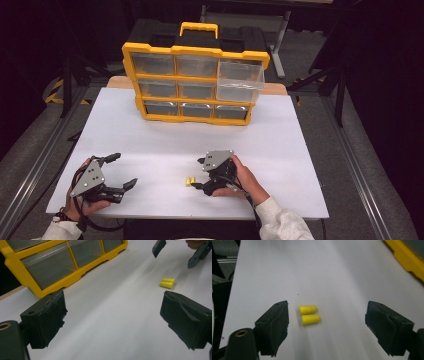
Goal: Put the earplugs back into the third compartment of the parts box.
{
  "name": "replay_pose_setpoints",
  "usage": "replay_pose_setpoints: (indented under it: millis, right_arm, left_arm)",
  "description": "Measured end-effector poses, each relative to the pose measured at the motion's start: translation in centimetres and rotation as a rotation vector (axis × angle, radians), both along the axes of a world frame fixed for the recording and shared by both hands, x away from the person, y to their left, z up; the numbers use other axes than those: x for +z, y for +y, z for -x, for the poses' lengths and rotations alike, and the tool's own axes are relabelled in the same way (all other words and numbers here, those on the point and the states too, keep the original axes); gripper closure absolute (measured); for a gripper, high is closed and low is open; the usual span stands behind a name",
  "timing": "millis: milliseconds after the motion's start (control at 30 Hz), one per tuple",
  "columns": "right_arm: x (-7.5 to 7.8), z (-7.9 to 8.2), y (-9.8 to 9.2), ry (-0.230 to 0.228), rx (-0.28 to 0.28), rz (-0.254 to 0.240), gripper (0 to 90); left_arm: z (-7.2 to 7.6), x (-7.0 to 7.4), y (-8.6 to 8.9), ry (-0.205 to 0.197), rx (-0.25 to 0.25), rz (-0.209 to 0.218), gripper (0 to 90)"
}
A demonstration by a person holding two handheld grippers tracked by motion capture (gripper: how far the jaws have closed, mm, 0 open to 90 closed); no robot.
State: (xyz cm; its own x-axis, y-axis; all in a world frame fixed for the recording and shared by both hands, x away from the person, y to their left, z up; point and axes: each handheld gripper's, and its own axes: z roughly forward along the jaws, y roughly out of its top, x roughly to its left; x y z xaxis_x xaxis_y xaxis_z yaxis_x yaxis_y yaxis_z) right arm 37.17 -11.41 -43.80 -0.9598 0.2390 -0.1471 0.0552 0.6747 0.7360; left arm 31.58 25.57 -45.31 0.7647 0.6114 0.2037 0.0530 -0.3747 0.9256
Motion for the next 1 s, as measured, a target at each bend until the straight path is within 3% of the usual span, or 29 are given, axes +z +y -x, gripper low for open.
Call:
replay_pose_setpoints:
  millis: [133, 167, 300, 500, 767, 900, 1000]
  right_arm:
    - [-0.5, -0.2, 0.3, 0.016, 0.015, 0.015, 28.8]
    - [-1.0, -0.2, 0.6, 0.02, 0.021, 0.04, 31.3]
    - [-1.6, -0.4, 0.8, 0.046, 0.045, 0.045, 35.5]
    - [-2.3, -0.7, 1.4, 0.049, 0.058, 0.081, 44.8]
    - [-2.5, -0.8, 1.3, 0.098, 0.1, 0.055, 61.9]
    - [-2.5, -0.8, 1.2, 0.104, 0.111, 0.045, 66.4]
    - [-2.4, -0.6, 1.0, 0.078, 0.105, 0.055, 67.7]
  left_arm:
    - [0.0, -0.1, -0.1, 0.004, 0.0, -0.01, 7.8]
    - [0.0, -0.1, -0.1, 0.005, -0.001, -0.009, 7.8]
    - [0.0, -0.2, -0.2, 0.007, -0.005, -0.012, 7.8]
    - [0.0, -0.2, -0.2, 0.015, -0.008, -0.016, 7.8]
    - [-0.2, -0.3, -0.2, 0.025, -0.018, -0.014, 6.8]
    - [-0.2, -0.3, -0.3, 0.028, -0.023, -0.024, 6.5]
    - [-0.2, -0.3, -0.4, 0.028, -0.027, -0.032, 6.4]
